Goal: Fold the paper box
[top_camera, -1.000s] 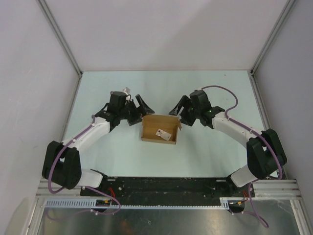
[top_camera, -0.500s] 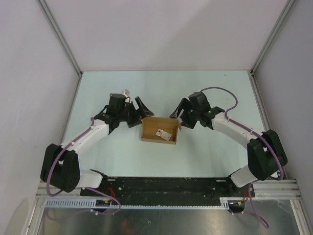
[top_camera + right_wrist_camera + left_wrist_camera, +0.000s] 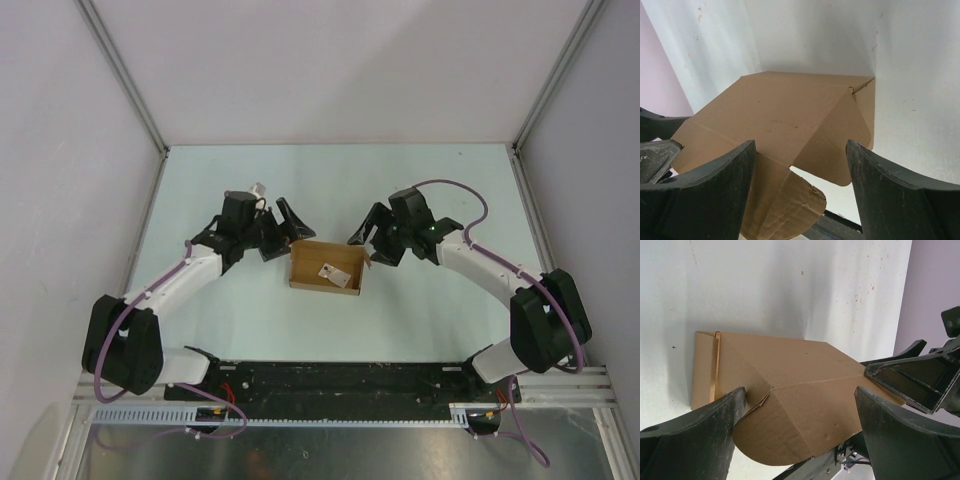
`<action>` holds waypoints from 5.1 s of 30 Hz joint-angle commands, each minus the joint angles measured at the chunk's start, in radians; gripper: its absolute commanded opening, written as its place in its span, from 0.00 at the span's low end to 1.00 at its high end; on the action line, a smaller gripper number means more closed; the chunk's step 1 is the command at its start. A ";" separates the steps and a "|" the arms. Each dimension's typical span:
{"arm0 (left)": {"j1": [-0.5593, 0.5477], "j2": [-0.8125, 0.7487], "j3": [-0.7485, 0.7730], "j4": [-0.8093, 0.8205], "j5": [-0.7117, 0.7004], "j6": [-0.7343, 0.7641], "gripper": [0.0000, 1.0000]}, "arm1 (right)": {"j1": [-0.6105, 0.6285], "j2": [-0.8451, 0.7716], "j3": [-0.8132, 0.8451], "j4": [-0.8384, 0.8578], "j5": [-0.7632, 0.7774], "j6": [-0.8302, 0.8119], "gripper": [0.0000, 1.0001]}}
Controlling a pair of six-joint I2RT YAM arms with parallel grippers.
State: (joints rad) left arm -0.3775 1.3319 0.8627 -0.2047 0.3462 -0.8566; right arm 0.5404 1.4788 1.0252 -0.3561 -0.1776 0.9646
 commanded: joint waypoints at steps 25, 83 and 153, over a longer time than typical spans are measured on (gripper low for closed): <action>-0.006 -0.053 -0.021 0.013 0.056 0.016 0.96 | 0.010 0.031 0.038 0.034 -0.155 0.069 0.79; -0.005 -0.264 -0.272 -0.005 0.093 0.091 0.96 | 0.115 -0.008 0.038 -0.110 0.062 -0.052 0.76; 0.032 -0.275 -0.343 -0.056 -0.202 0.169 0.96 | 0.199 -0.005 -0.076 -0.155 0.234 -0.078 0.77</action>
State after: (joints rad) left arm -0.3561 1.0161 0.4736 -0.2642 0.1989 -0.7223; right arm 0.7296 1.5002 0.9516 -0.5251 0.0410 0.8860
